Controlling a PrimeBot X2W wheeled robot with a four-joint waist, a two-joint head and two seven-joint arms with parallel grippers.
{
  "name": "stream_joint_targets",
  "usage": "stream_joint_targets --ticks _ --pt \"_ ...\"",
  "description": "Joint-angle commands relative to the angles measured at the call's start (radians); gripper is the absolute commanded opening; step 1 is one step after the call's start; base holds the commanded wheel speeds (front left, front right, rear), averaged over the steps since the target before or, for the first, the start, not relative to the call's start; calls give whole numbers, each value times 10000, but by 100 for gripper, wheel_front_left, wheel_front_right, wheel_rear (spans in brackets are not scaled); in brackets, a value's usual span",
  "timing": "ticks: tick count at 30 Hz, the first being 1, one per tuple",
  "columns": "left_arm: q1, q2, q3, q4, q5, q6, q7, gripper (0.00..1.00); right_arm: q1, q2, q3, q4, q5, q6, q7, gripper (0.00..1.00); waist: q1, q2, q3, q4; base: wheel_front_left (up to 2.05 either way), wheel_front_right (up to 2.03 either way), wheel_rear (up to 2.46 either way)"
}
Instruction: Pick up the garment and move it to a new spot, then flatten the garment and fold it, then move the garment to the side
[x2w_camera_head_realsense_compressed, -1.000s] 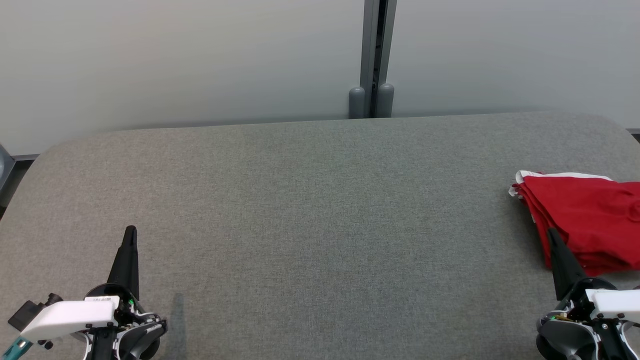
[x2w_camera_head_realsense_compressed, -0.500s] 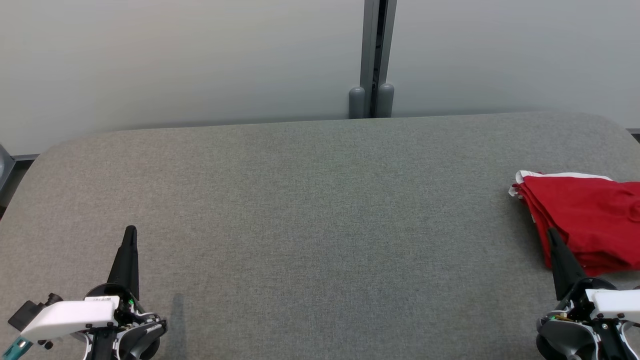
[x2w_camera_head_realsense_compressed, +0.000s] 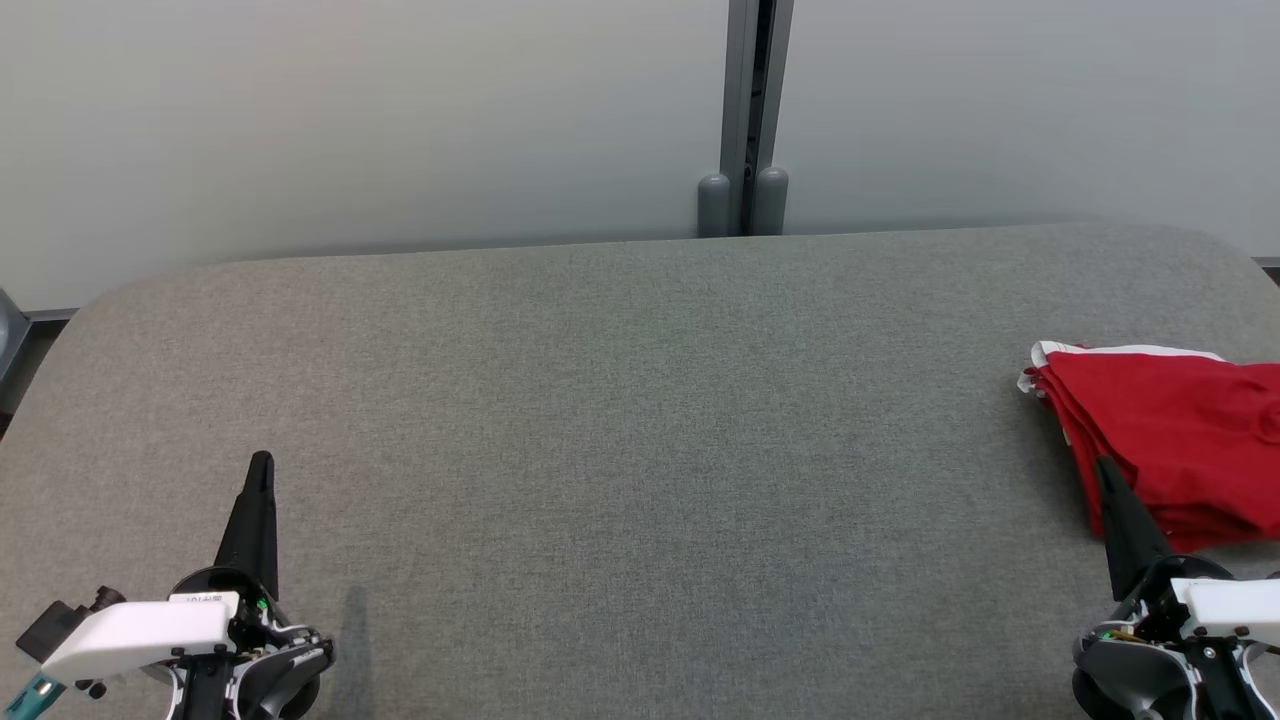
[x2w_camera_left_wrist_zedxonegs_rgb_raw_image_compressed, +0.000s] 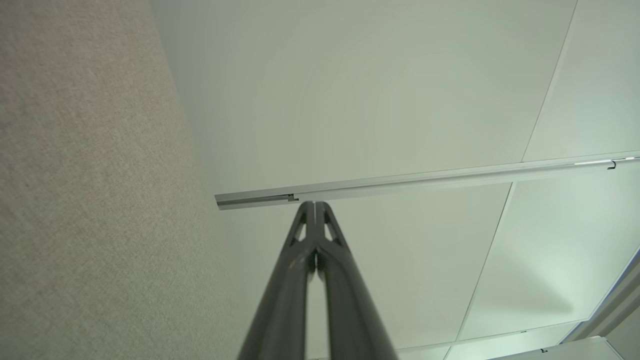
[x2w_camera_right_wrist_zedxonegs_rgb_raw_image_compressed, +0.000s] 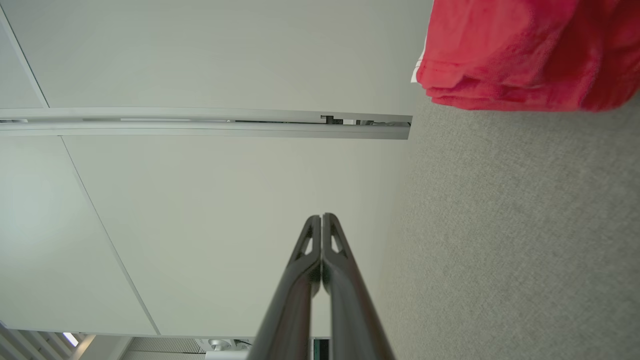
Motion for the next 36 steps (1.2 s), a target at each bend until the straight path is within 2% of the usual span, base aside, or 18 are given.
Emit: stream_joint_targets --ticks 1,36 --pt "-125 53 35 -25 -11 -28 31 0 -90 -50 3 -23 25 4 30 0 0 0 0 0 0 0 0" --pt "-126 53 34 -24 -11 -28 32 0 -90 -50 1 -23 26 4 28 0 0 0 0 0 0 0 0"
